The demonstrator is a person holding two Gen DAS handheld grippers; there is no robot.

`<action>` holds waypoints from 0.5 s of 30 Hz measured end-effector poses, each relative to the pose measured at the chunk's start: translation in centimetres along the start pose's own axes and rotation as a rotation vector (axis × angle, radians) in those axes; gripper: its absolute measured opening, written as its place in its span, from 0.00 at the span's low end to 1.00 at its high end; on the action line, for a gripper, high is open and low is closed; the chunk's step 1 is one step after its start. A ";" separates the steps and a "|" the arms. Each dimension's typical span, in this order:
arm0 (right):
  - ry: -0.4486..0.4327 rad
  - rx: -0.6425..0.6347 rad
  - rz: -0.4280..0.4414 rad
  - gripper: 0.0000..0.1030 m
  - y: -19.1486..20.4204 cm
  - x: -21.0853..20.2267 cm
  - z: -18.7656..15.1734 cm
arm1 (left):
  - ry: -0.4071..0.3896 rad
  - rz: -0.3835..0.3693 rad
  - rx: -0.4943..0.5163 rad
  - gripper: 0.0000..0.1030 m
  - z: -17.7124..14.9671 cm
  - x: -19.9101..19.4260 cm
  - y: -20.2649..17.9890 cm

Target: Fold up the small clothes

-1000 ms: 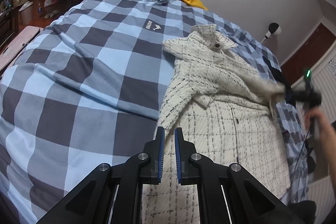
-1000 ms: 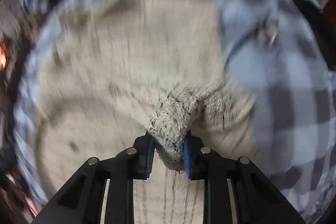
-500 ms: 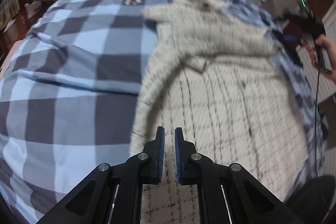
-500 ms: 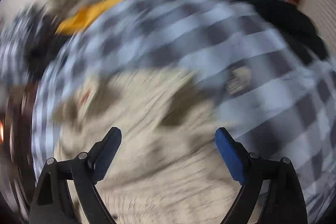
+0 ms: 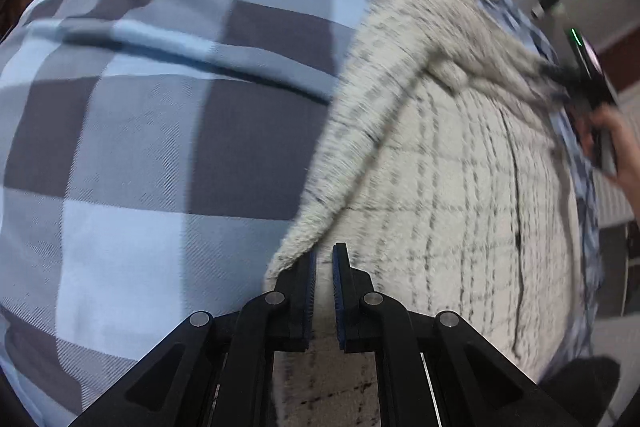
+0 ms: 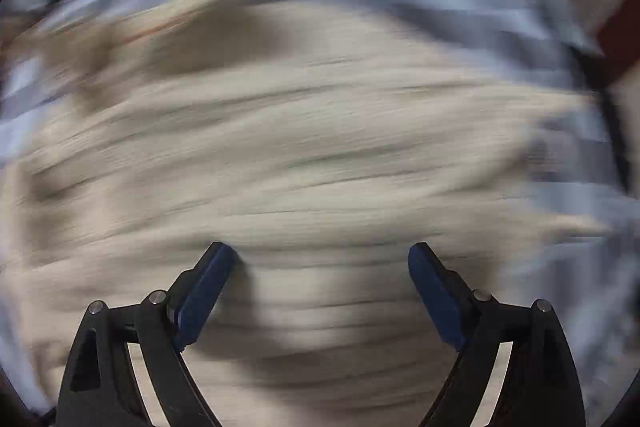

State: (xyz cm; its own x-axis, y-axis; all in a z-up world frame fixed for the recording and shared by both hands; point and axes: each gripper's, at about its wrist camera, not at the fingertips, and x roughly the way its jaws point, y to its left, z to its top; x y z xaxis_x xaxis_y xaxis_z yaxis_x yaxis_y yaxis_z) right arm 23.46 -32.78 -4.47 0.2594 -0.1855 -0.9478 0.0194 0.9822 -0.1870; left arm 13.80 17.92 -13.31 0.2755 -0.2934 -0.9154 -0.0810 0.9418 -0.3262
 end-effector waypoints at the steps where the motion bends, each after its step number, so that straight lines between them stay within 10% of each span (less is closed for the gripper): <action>1: 0.007 0.053 -0.056 0.85 -3.4 0.3 0.3 | -0.010 0.038 -0.002 0.07 0.1 -0.4 0.4; 8: -0.063 0.227 0.066 0.85 -18.2 -5.5 -4.7 | -0.113 0.302 0.098 0.08 -0.7 -4.6 -0.7; 15: 0.016 0.284 0.396 0.86 -21.5 -14.9 -14.5 | -0.169 0.051 0.307 0.08 -5.1 -9.8 -6.7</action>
State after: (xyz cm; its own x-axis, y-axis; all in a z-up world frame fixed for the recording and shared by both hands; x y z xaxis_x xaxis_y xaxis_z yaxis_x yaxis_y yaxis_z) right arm 5.22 -51.52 9.96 0.2850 0.2060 -0.9361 0.1856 0.9463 0.2647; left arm 6.71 13.66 -3.36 0.4354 -0.2373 -0.8684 0.1858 0.9675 -0.1713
